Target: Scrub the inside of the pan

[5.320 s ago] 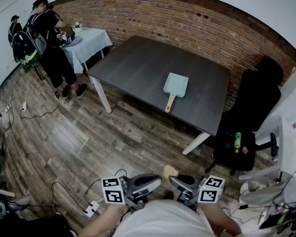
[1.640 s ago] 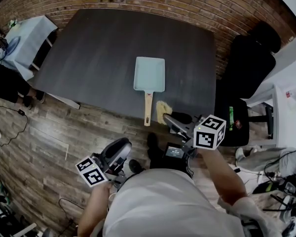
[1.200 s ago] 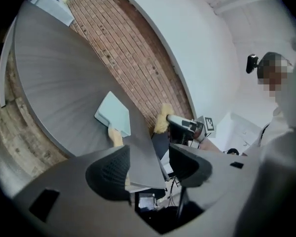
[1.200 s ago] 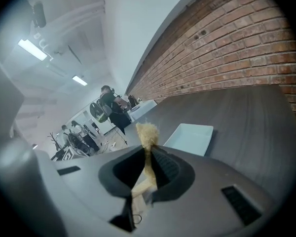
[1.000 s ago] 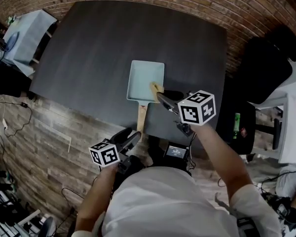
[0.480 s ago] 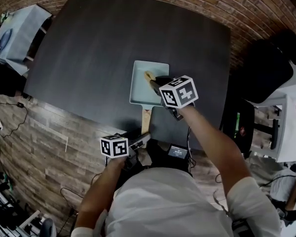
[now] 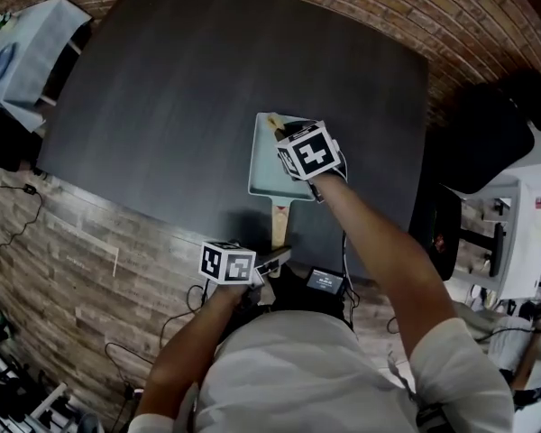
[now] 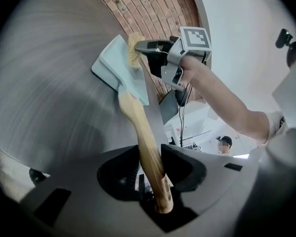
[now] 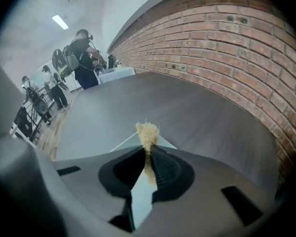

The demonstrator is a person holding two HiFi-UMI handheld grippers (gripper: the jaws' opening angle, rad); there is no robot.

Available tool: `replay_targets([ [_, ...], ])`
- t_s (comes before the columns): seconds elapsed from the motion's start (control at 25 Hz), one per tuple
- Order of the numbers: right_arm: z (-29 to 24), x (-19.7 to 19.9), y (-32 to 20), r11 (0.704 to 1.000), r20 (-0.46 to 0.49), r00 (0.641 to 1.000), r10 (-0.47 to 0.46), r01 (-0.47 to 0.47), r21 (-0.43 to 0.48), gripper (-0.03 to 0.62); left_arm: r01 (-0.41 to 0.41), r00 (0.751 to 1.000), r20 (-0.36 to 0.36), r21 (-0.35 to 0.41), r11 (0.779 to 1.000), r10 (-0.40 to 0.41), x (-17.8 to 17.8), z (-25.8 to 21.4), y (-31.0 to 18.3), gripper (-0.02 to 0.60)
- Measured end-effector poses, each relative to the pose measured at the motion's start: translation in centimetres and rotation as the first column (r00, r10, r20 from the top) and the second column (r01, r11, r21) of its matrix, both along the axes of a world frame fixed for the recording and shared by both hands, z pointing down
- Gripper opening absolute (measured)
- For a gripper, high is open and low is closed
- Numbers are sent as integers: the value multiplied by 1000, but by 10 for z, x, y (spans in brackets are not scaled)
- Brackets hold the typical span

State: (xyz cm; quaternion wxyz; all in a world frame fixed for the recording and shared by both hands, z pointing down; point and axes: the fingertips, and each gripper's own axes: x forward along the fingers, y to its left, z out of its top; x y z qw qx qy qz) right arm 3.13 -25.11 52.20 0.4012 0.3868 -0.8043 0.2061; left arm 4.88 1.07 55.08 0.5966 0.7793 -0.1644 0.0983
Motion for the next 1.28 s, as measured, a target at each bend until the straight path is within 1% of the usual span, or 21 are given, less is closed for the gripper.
replay_targets([
  [0.12,3,-3,-11,999,-119,993,-12,18,49,41,-7,999,31,-3,1000,7,2,1,0,137],
  [0.2,7,-4,-15,996,-209,978,-25,42,78,40,-17,999,49,-2,1000,17,2,1,0,138],
  [0.32,19,-7,-17,993,-307,951,-49,79,86,40,-45,997,70,5,999,45,1,1,1,138],
  [0.4,28,-12,-15,991,-342,936,-82,113,72,41,-66,994,83,10,998,65,1,2,2,140],
  [0.52,36,-19,-11,986,-361,924,-129,157,49,41,-94,991,96,14,996,92,2,2,3,141],
  [0.84,39,-25,-4,963,-339,906,-252,269,3,41,-158,981,117,30,987,154,3,3,4,147],
  [0.96,42,-26,2,950,-345,889,-302,313,-25,41,-169,979,120,30,985,164,4,3,4,149],
  [1.12,49,-28,12,926,-369,853,-368,371,-67,41,-171,979,118,29,985,167,4,3,4,149],
  [1.28,51,-29,20,914,-367,840,-401,396,-92,43,-178,978,118,31,984,173,4,3,4,149],
])
